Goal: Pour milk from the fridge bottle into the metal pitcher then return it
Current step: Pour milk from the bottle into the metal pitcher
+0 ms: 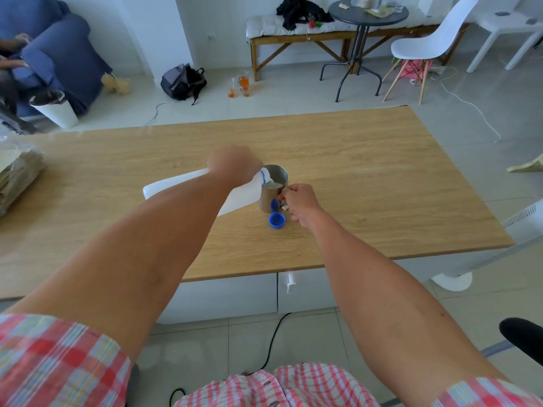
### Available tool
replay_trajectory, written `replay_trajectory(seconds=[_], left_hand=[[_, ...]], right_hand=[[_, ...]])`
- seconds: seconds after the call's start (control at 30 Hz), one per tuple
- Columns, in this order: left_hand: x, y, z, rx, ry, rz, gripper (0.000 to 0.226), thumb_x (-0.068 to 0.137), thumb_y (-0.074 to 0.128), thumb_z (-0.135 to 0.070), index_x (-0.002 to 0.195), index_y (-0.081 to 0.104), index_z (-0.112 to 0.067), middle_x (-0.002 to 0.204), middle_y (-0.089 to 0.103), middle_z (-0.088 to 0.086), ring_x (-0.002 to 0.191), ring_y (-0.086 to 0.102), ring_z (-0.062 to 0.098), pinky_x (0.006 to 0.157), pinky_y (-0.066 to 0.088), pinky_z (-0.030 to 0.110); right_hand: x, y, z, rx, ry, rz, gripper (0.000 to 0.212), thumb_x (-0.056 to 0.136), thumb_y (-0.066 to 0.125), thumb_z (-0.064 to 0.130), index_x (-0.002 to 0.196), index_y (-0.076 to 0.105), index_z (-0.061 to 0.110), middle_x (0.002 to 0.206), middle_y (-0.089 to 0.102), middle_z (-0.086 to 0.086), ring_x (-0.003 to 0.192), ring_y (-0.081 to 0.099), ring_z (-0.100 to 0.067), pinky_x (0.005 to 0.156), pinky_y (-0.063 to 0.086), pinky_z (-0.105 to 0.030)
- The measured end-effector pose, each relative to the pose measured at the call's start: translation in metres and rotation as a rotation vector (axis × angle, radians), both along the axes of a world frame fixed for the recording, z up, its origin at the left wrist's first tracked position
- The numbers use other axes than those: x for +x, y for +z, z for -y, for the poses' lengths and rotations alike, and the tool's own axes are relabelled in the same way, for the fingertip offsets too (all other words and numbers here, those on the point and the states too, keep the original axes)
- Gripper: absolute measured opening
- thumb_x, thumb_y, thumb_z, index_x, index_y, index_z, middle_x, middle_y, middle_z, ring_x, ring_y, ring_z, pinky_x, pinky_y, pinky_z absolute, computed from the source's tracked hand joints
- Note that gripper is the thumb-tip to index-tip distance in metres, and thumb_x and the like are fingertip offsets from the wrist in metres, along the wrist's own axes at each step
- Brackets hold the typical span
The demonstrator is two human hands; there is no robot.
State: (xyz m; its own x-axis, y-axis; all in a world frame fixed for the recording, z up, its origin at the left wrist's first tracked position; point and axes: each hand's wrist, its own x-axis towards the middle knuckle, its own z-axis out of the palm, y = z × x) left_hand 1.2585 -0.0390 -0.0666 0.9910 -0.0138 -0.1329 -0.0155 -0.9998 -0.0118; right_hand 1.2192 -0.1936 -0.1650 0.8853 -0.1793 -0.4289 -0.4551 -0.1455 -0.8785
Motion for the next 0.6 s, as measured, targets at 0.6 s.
replay_trajectory(seconds=[0.6], left_hand=[[-0.0019,-0.0001,-0.0005,-0.005,-0.003,0.006,0.035,0.099,0.038,-0.038,0.084,0.057,-0.013,0.077,0.054,0.005,0.065,0.05,0.022,0.064,0.038,0.035]], right_hand=[[-0.0011,0.0003,0.0004,0.009,0.014,-0.001,0.025,0.099,0.046,0.005,0.091,0.07,0.004,0.066,0.051,-0.006,0.044,0.032,-0.013,0.034,0.024,-0.017]])
